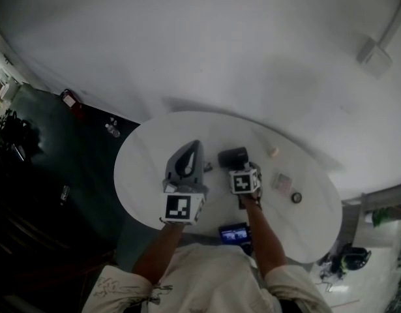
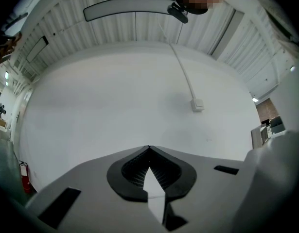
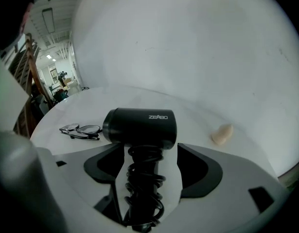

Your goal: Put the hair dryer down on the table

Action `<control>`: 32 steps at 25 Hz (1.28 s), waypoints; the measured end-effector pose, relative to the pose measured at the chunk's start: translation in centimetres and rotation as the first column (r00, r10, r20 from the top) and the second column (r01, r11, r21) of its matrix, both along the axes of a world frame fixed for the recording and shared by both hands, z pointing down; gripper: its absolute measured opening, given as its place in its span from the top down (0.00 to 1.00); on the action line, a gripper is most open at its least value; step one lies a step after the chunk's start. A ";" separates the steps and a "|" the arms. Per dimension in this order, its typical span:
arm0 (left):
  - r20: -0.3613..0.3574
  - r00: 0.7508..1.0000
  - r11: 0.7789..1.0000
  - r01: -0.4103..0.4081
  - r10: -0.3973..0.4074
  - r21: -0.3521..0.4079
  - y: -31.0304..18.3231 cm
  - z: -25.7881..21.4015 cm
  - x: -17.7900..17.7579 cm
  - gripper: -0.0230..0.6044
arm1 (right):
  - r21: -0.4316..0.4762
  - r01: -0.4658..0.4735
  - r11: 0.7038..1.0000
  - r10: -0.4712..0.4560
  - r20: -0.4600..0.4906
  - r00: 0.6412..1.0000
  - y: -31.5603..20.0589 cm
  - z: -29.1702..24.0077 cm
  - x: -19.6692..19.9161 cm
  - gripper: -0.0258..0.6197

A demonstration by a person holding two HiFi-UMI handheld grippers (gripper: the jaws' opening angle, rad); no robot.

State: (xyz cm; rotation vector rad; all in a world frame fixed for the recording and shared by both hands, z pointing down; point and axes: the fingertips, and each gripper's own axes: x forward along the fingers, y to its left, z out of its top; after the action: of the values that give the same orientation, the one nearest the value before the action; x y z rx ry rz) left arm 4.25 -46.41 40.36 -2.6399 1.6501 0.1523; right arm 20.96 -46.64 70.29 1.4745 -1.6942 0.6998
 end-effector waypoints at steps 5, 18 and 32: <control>0.005 1.000 1.000 -0.026 0.026 -0.005 -0.3 0.1 1.1 0.97 | 0.117 0.027 0.993 -0.028 0.006 1.000 -0.4 -3.9 0.1 0.45; 0.012 0.996 0.996 -0.084 0.084 -0.024 -1.6 0.6 3.6 0.97 | 0.703 -0.043 0.710 -0.043 0.104 0.994 -0.3 -25.0 0.6 0.45; 0.009 0.980 0.980 -0.197 0.197 0.008 -0.5 -0.2 7.9 0.97 | 0.862 -0.061 0.504 -0.006 0.074 0.997 4.6 -33.7 2.7 0.60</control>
State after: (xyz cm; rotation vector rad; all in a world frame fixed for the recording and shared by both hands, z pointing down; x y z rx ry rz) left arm 12.13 -46.91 40.12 -2.7889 1.3794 0.1516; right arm 23.69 -42.04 36.58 2.1554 -2.2251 -0.2094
